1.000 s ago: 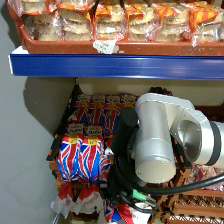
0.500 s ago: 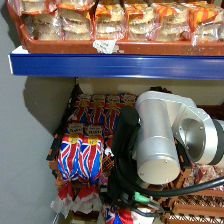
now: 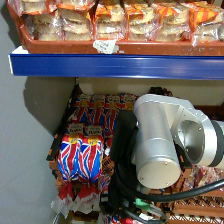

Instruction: Pick up bread

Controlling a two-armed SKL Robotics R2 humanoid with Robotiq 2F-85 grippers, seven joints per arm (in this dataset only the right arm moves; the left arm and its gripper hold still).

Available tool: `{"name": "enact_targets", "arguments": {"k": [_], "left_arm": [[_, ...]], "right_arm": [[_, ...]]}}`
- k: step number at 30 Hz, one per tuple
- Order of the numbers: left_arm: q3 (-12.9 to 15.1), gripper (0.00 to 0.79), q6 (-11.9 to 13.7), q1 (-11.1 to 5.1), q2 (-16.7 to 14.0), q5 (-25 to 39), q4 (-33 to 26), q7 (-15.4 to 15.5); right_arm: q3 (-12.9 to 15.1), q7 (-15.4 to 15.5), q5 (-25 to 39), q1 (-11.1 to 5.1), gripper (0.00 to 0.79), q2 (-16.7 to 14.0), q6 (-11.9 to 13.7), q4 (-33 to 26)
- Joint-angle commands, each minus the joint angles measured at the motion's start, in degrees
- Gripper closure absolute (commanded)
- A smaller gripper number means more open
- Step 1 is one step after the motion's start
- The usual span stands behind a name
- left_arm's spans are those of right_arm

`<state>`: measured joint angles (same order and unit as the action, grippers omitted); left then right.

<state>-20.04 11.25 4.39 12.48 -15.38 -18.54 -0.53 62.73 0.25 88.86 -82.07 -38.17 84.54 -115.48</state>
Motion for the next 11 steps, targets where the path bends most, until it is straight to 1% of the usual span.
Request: {"name": "enact_targets", "arguments": {"k": [1, 6, 11], "left_arm": [[0.0, 0.785, 0.0, 0.0, 0.0, 0.0, 0.0, 0.0], [0.0, 0.785, 0.0, 0.0, 0.0, 0.0, 0.0, 0.0], [0.0, 0.785, 0.0, 0.0, 0.0, 0.0, 0.0, 0.0]], "right_arm": [[0.07, 0.01, 0.44, -0.32, 0.772, -0.05, 0.1, -0.01], [0.2, 0.01, 1.06, -0.54, 0.776, -0.06, 0.25, -0.01], [0.5, -0.03, 1.46, -0.33, 0.78, 0.02, 0.57, -0.01]]}}
